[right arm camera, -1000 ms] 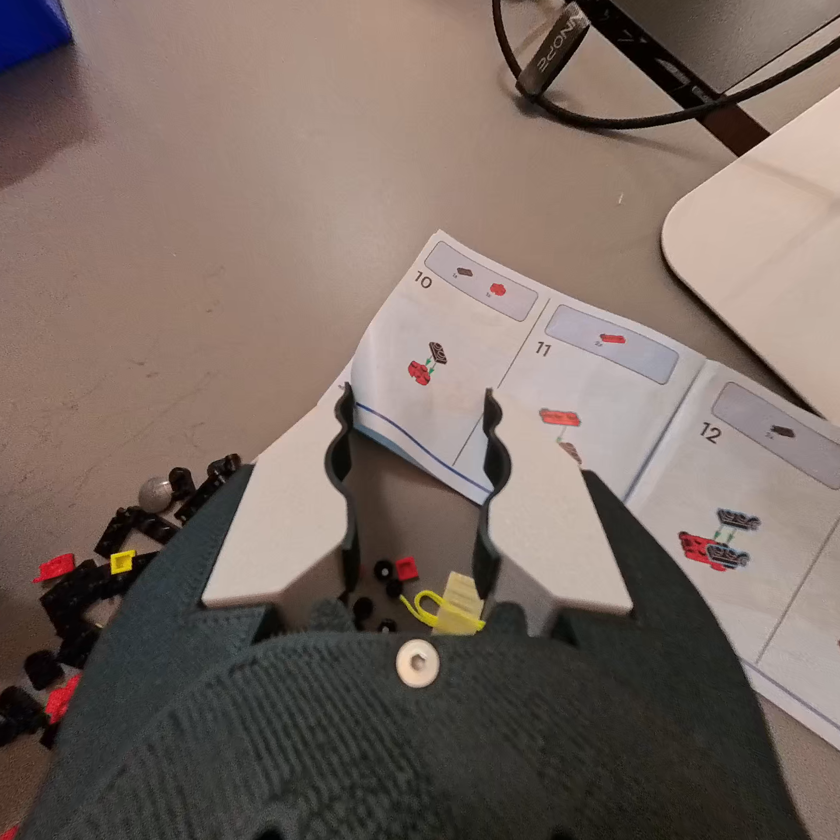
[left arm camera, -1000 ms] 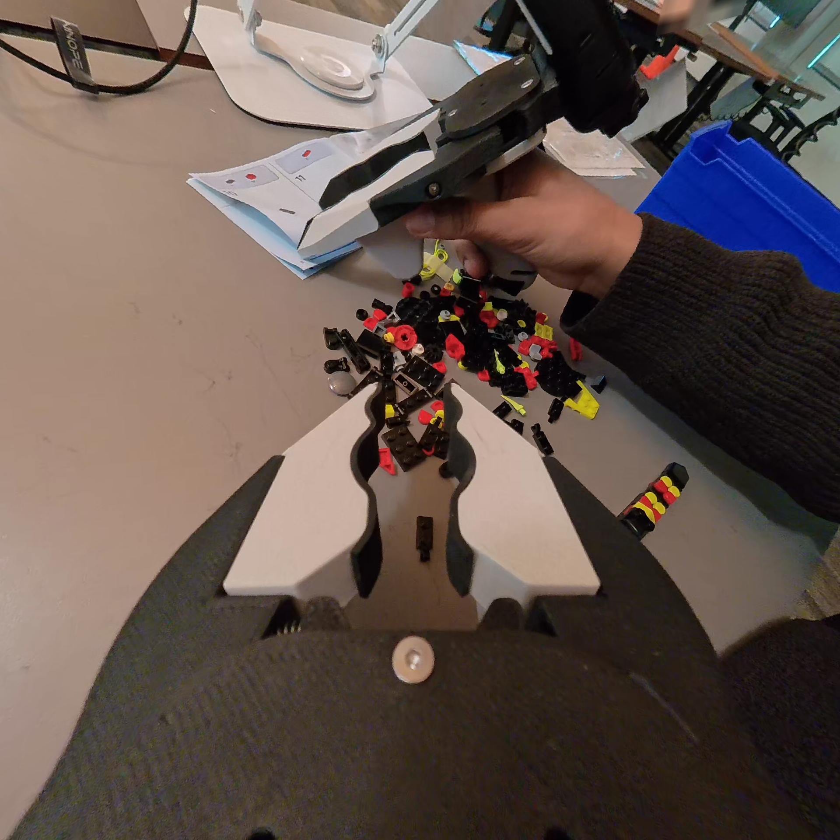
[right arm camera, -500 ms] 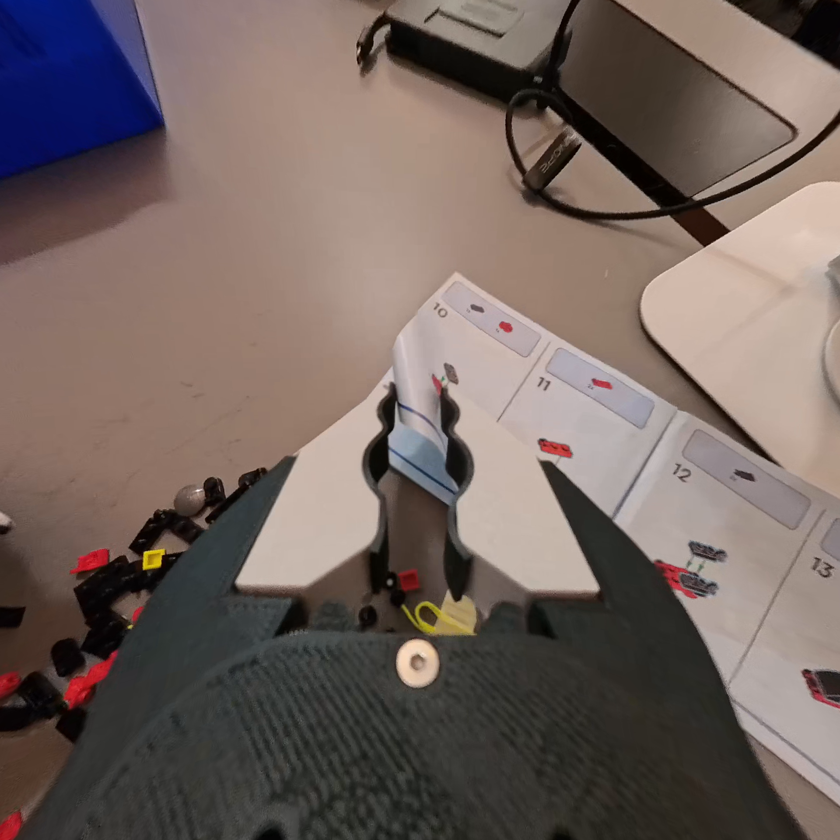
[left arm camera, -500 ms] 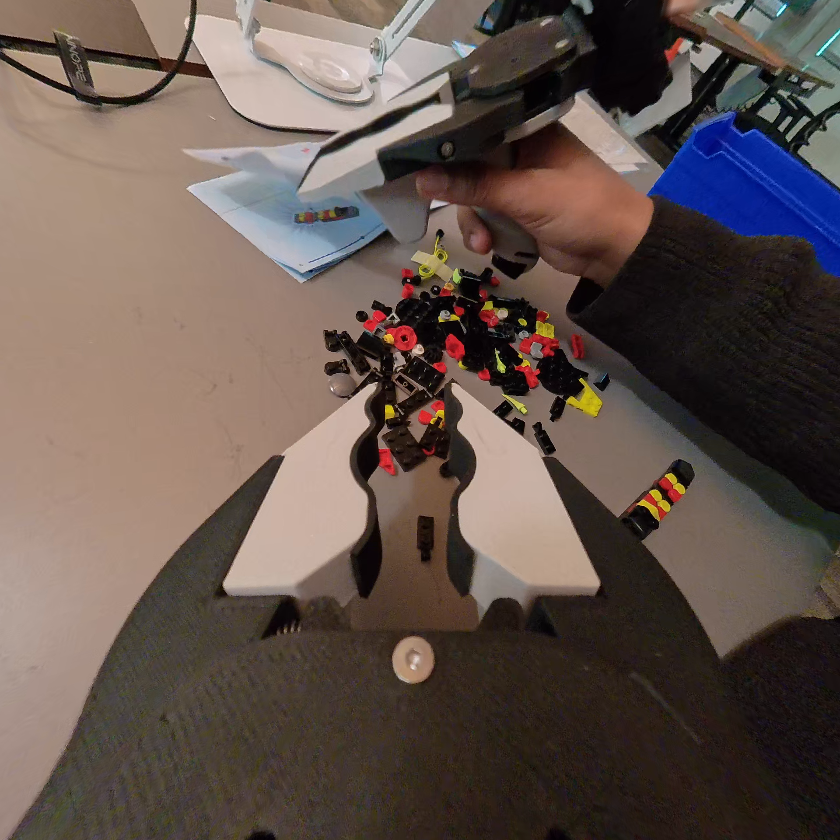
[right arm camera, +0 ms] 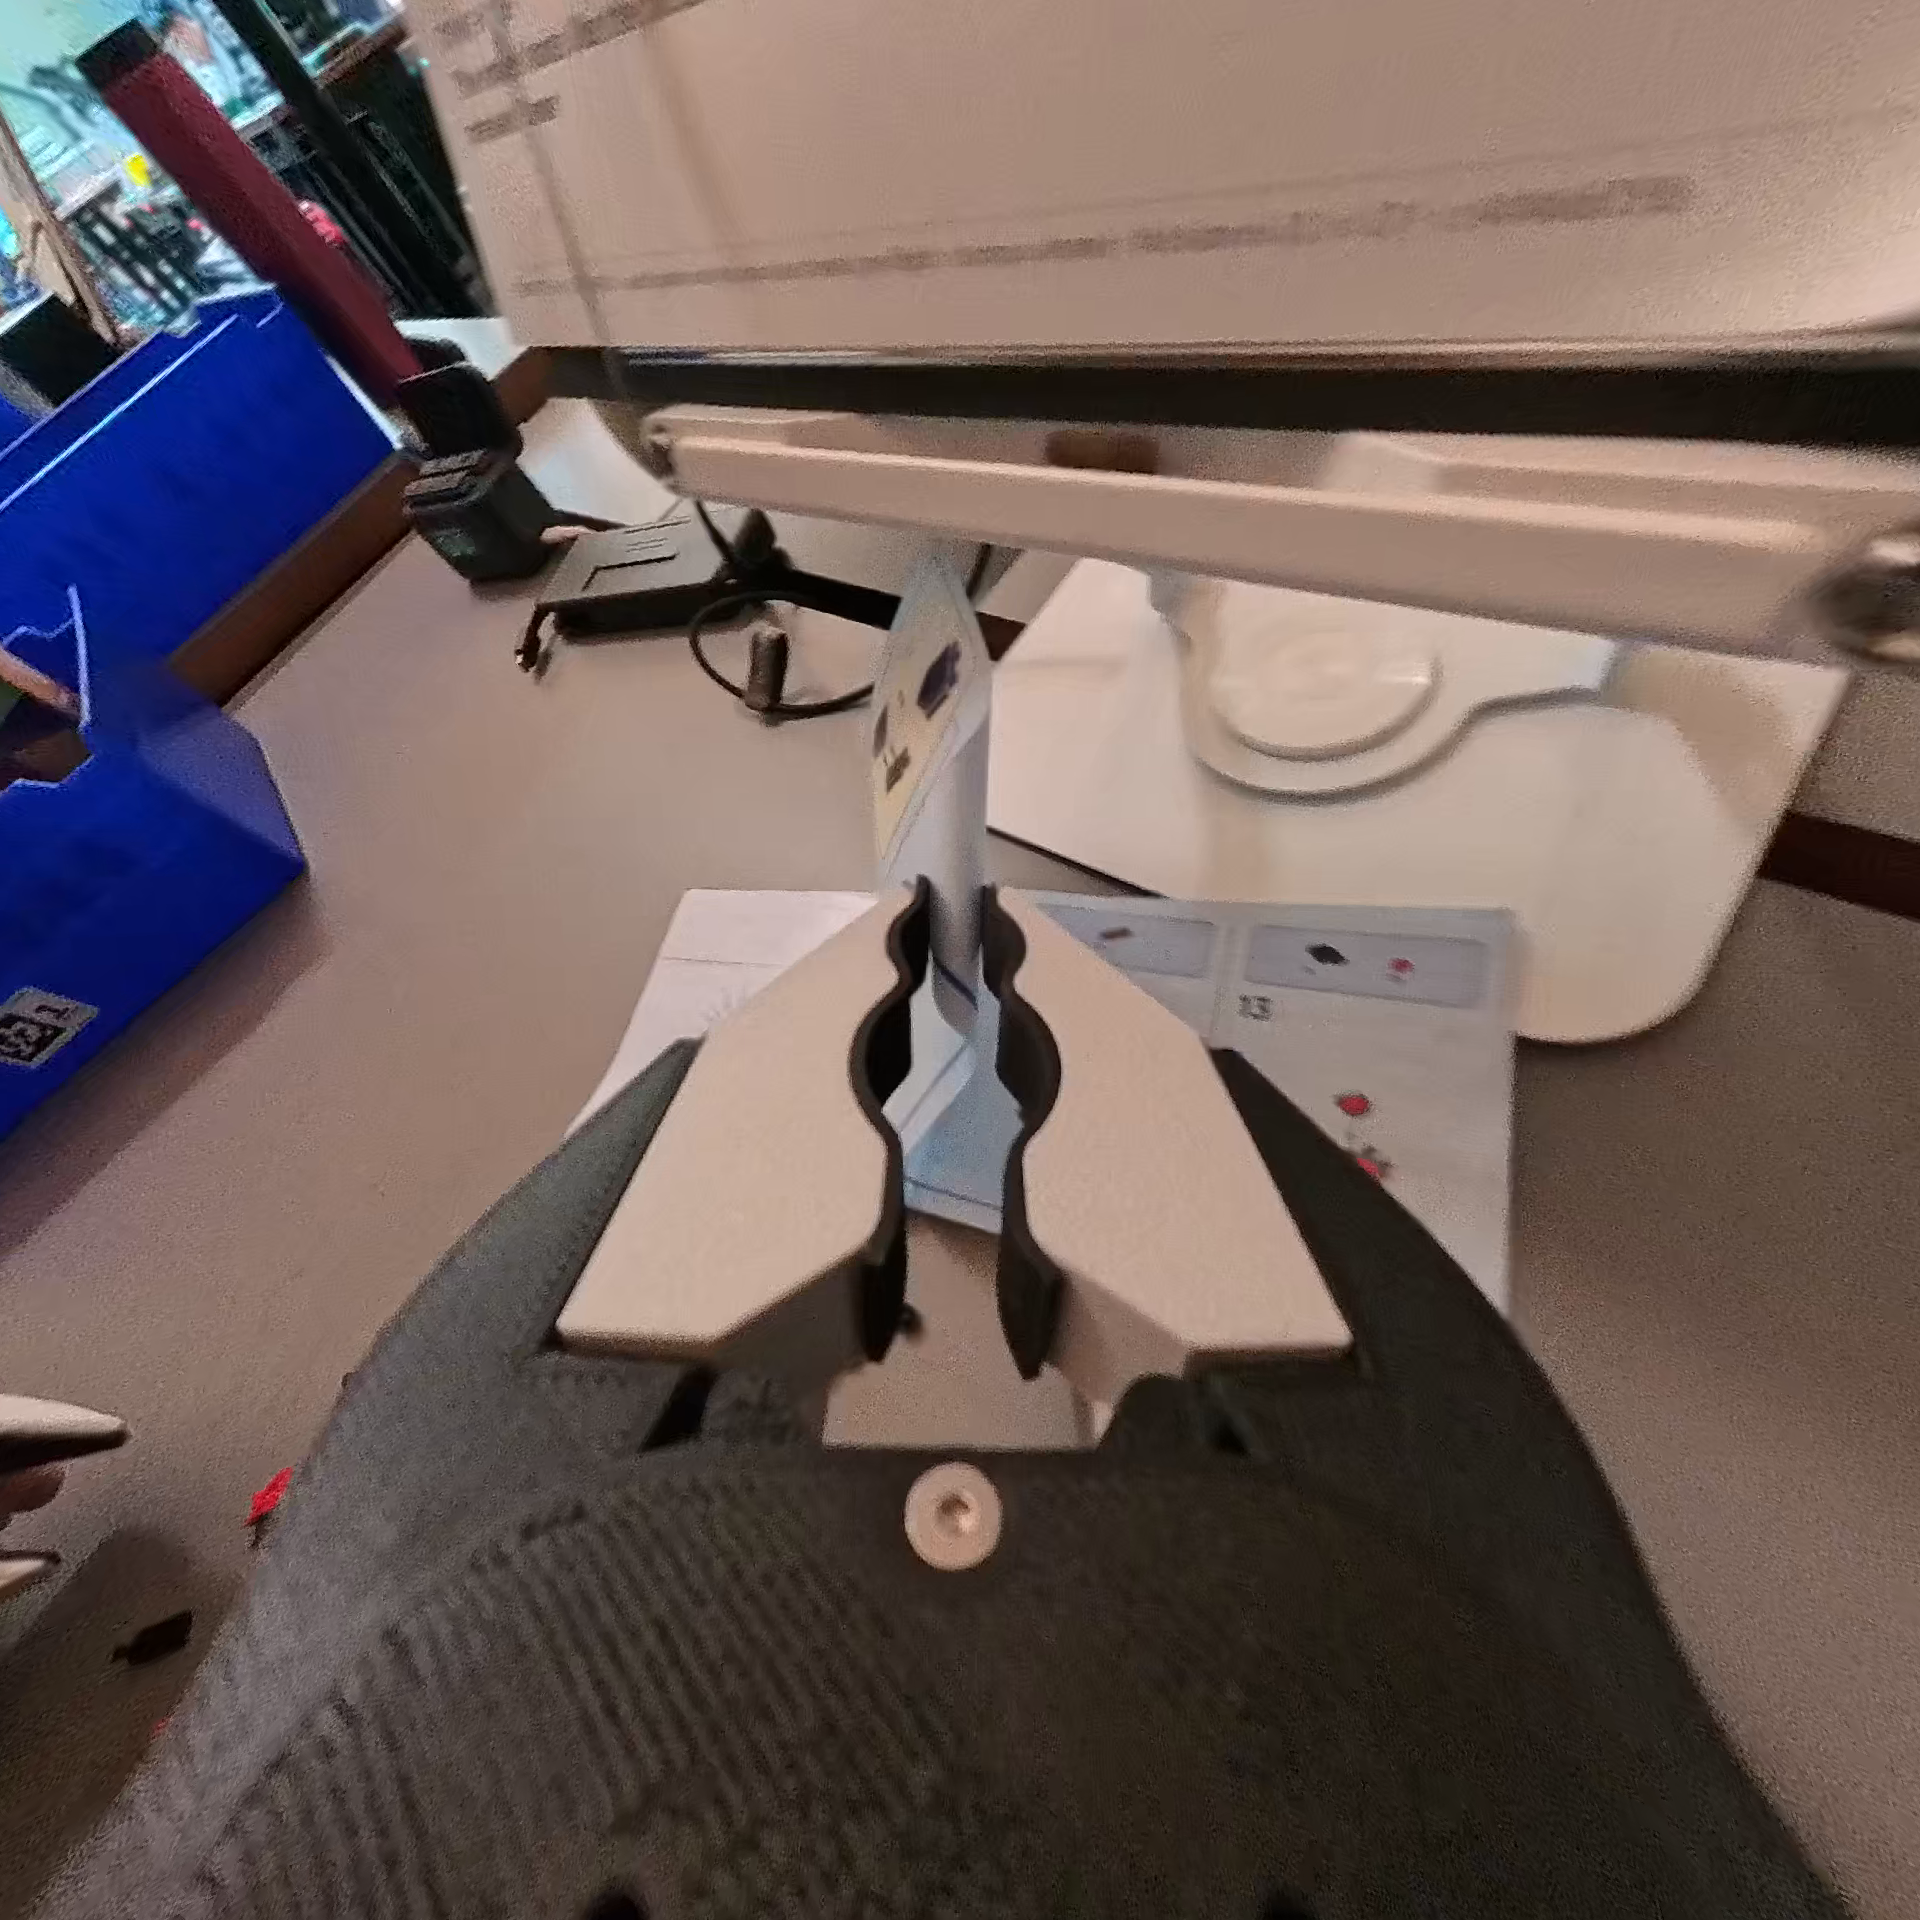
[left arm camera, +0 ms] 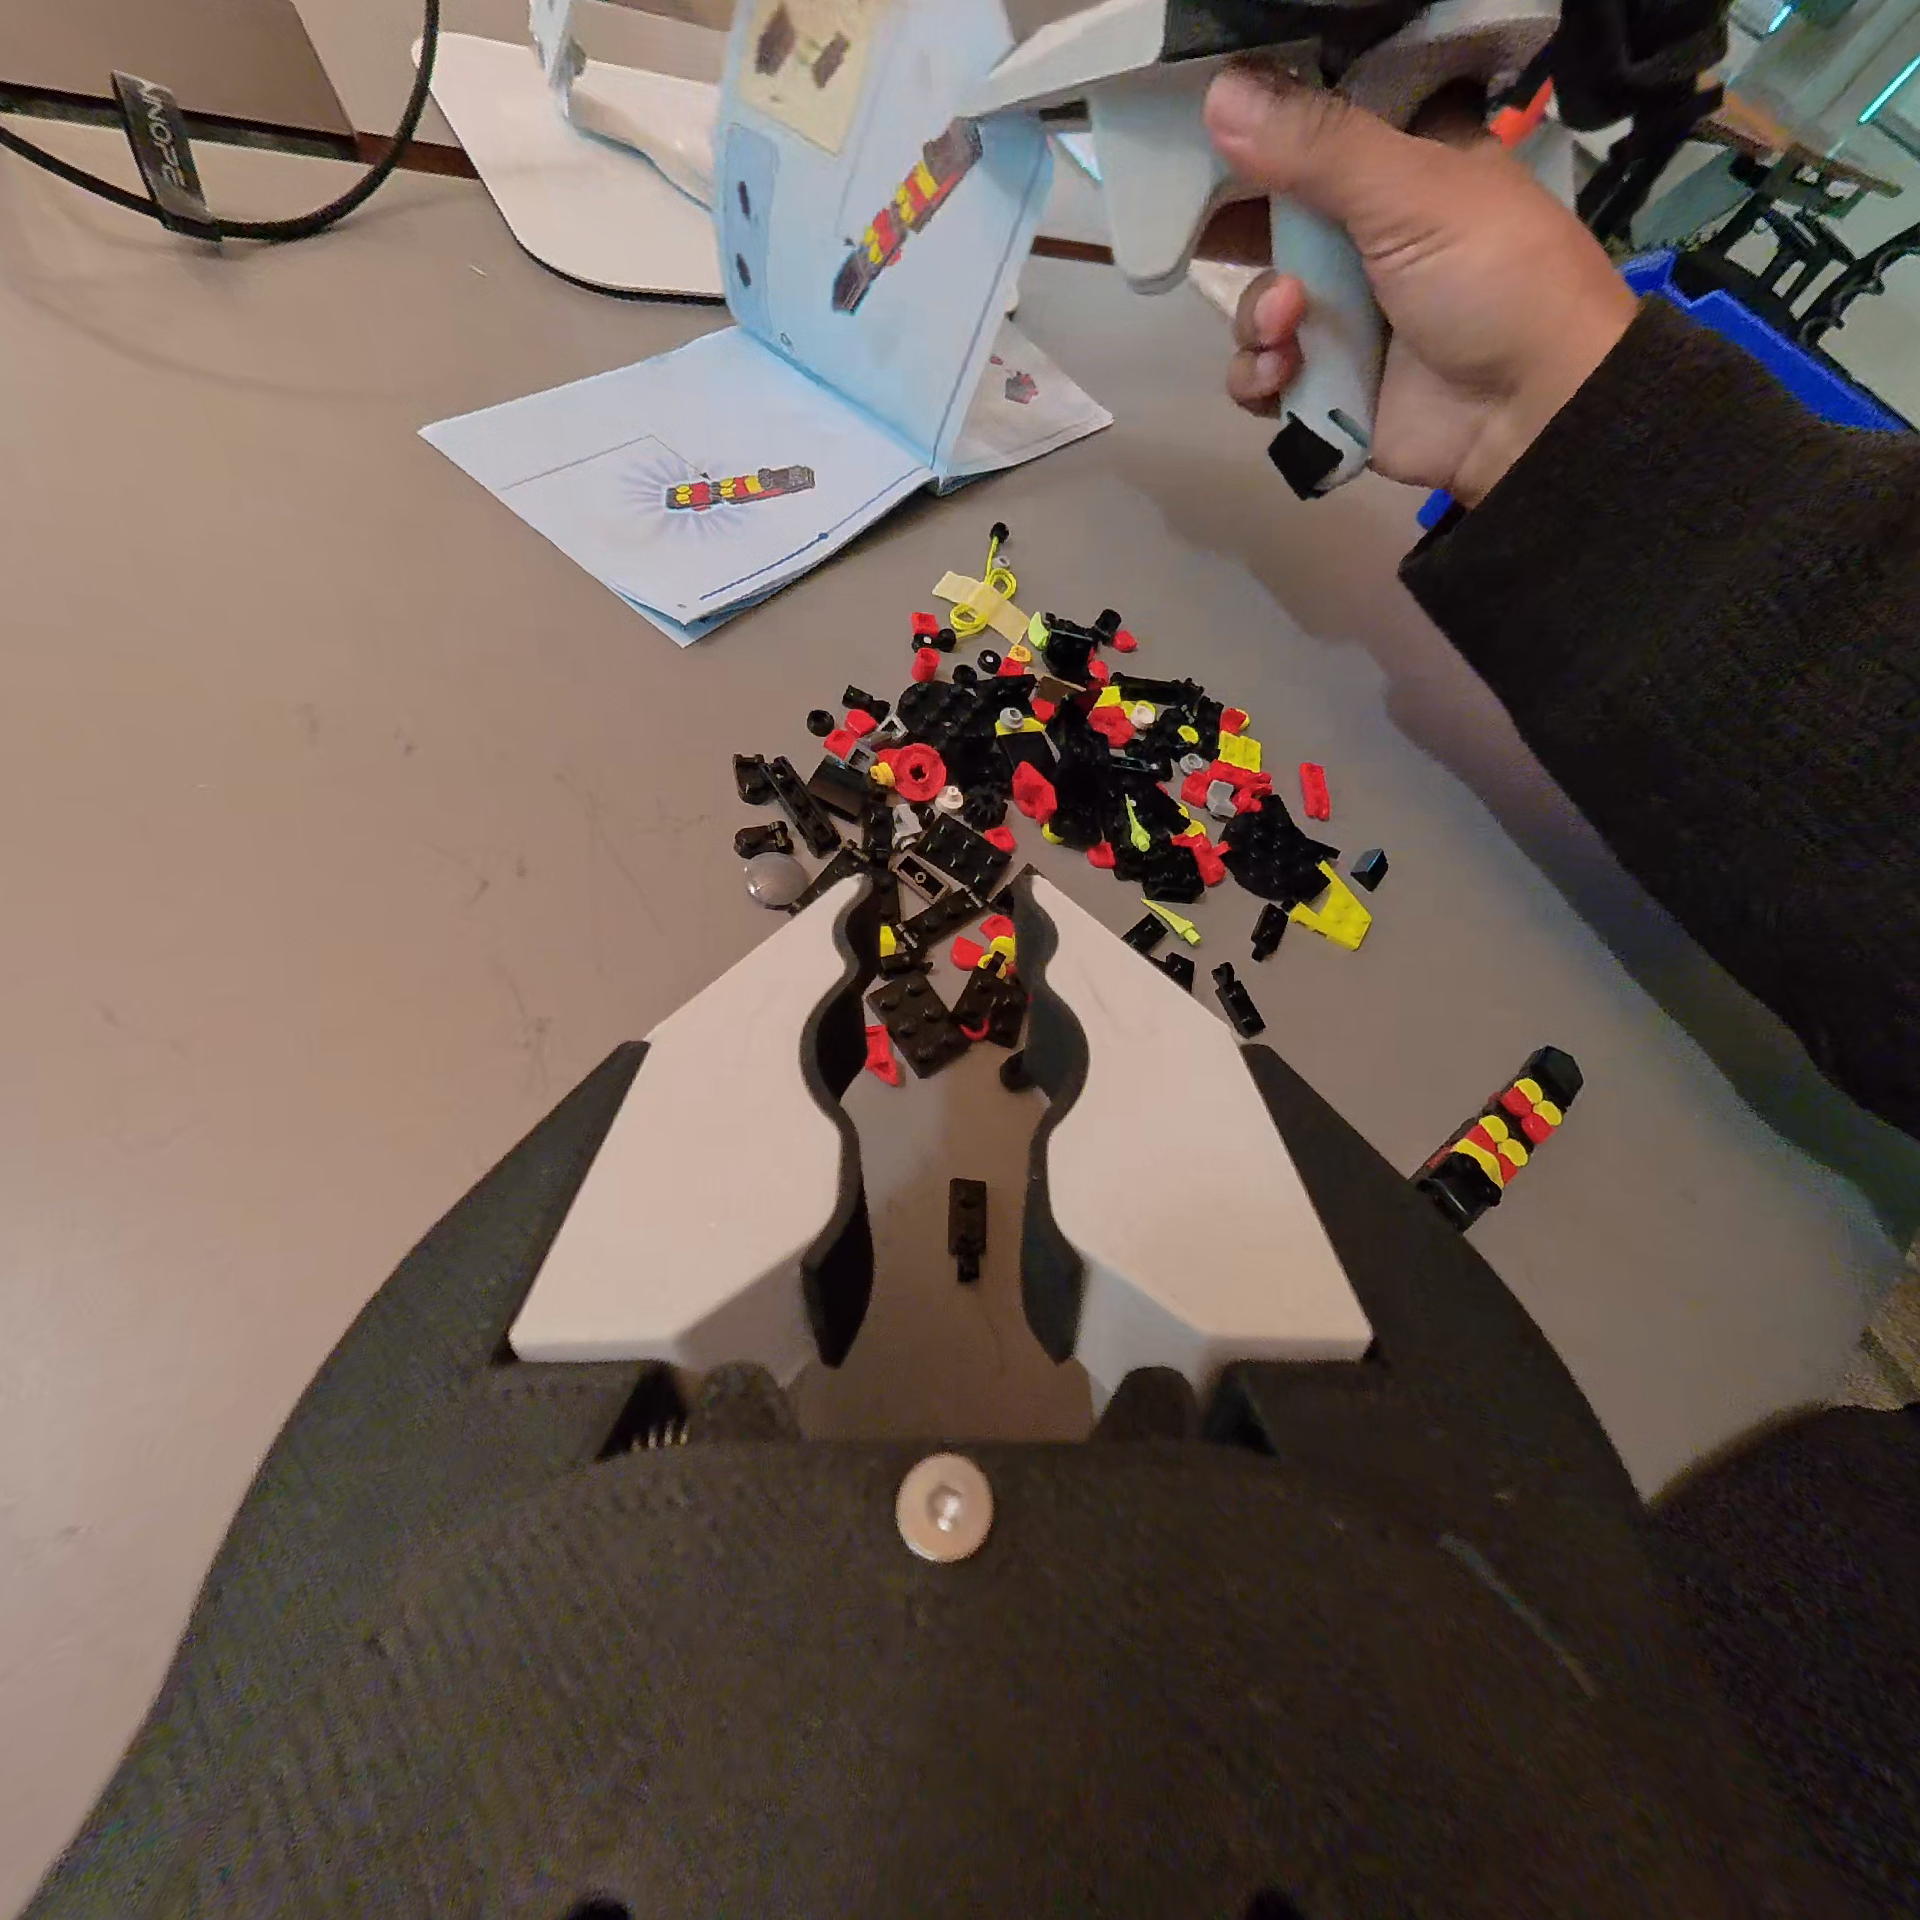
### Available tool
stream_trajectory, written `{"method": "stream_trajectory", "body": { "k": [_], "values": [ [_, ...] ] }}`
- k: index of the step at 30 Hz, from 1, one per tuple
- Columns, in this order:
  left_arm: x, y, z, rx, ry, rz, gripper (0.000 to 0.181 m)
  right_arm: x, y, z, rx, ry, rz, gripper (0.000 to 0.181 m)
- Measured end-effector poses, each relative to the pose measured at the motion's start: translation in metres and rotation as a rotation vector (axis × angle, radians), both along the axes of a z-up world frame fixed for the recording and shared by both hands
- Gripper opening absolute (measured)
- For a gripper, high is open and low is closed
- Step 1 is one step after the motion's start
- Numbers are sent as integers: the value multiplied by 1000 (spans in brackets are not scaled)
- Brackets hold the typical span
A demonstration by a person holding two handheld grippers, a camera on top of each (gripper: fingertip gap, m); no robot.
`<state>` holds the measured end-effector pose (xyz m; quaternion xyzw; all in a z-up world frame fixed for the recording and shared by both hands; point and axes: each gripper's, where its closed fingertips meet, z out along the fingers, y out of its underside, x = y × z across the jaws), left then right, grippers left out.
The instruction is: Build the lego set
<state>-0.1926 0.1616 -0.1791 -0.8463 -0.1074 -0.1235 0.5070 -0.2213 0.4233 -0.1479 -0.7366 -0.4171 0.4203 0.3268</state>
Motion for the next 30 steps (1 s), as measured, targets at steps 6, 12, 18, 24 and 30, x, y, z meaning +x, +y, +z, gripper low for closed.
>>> {"method": "stream_trajectory", "body": {
  "k": [6, 12, 18, 24, 30],
  "values": [
    [4, 2, 0, 0, 6, -14, 22, 23, 13, -13, -31, -32, -45, 11],
    [8, 6, 0, 0, 7, -31, 22, 29, 14, -12, -63, -22, -44, 20],
    [10, 7, 0, 0, 4, -37, 22, 31, 13, -11, -121, 6, -41, 27],
    [10, 7, 0, -2, 2, -37, 22, 24, 2, 0, -186, 86, 25, 27],
    [9, 7, 0, -1, -3, -37, 22, 13, -23, 20, -263, 195, 165, 32]
  ]
}}
